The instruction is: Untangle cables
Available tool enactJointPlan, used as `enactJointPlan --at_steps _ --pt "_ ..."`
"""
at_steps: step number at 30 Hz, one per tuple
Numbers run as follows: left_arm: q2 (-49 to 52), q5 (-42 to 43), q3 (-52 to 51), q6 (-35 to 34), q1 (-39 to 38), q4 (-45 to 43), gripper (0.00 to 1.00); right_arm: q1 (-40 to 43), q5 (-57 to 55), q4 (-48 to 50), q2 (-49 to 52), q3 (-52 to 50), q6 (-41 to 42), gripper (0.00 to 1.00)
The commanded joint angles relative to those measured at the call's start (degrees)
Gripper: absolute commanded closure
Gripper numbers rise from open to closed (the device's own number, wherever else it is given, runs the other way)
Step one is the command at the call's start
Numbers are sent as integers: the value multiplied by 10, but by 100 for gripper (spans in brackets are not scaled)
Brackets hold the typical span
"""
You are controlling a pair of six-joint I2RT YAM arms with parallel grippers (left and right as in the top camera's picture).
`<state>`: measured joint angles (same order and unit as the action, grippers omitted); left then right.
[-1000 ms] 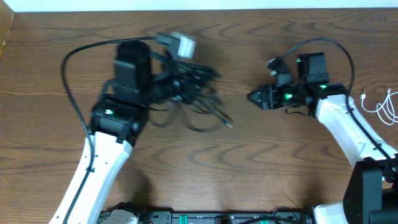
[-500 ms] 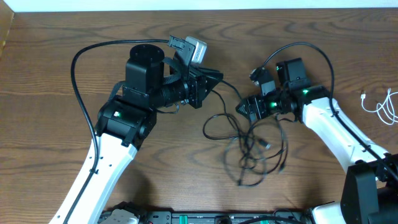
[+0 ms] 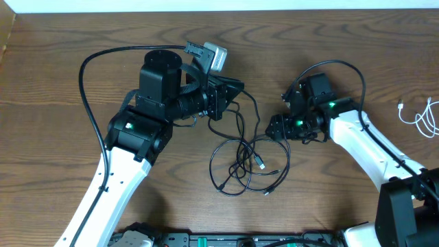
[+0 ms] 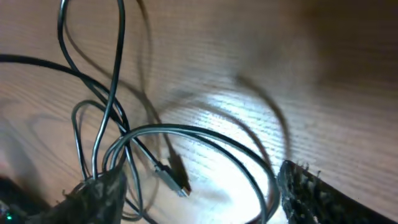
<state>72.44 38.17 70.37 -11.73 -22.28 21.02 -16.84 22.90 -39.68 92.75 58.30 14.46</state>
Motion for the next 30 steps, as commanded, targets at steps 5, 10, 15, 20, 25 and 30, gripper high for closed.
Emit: enactJointPlan --at_steps 5,10,15,20,25,30 --pt "-1 -3 12 10 2 -1 93 -34 -103 6 3 -4 -143 19" --pt "-1 -4 12 10 2 -1 93 -34 -112 14 3 -17 -206 20" --pt "-1 -5 12 10 2 -1 93 -34 -103 35 3 -53 -210 17" --pt "-1 -18 12 10 2 -1 93 -35 -82 74 3 -99 -210 18" --pt "-1 -18 12 10 2 -1 92 -35 -116 121 3 -126 -190 48" --pt "-1 -18 12 10 2 -1 93 -35 -180 146 3 -139 -151 63"
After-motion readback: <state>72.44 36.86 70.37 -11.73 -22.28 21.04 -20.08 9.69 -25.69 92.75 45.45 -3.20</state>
